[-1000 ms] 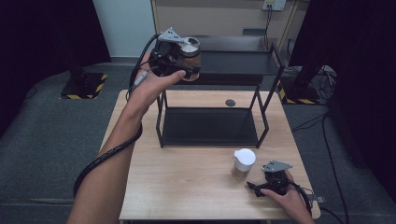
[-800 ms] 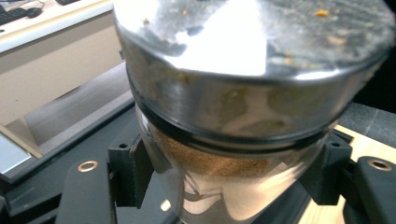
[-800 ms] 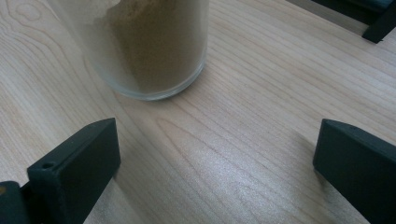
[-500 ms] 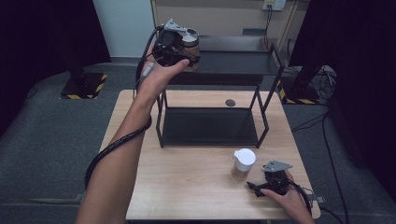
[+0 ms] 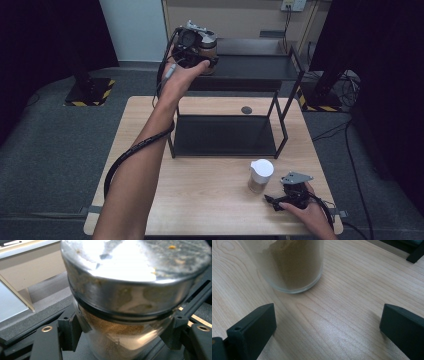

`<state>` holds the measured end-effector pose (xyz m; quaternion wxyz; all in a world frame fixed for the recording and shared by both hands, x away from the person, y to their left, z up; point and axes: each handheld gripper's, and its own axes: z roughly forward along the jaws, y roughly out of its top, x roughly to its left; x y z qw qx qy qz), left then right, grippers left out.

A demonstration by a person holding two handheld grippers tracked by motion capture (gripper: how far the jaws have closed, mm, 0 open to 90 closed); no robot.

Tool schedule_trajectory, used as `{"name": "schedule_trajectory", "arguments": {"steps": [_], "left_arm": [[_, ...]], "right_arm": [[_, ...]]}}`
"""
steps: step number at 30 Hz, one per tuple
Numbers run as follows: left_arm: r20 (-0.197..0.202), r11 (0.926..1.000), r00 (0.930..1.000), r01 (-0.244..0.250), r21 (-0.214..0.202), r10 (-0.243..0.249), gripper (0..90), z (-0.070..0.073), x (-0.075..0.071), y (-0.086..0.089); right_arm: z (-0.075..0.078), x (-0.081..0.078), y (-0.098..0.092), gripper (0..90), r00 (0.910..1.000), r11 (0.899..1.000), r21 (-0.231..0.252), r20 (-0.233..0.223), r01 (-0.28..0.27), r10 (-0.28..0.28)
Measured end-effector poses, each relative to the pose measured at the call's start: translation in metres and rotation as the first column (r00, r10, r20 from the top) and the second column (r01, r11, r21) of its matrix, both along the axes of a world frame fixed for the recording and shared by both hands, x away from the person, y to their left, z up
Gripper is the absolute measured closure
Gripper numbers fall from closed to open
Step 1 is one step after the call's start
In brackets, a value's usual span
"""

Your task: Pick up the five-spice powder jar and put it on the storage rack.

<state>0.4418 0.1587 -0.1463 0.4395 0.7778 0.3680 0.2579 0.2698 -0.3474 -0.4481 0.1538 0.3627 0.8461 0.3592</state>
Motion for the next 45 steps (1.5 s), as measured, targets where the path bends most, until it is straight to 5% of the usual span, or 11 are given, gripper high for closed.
{"name": "schedule_trajectory", "arguments": {"steps": [28,35,45], "left_arm": [[-0.060,0.9978,0.9978,-0.032,-0.058,0.028,29.2,-0.007,0.012,0.000],[-0.056,0.9941,0.9945,-0.092,-0.059,0.088,11.0,-0.006,-0.006,-0.007],[-0.018,0.9920,0.9971,-0.076,-0.101,0.074,7.3,-0.006,-0.037,0.004]], "right_arm": [[0.000,0.000,0.000,1.3,1.0000,1.000,0.000,-0.001,0.000,0.000],[0.000,0.000,0.000,1.3,1.0000,1.000,0.000,0.000,-0.001,0.001],[0.000,0.000,0.000,1.3,1.0000,1.000,0.000,0.001,-0.001,0.001]]}}
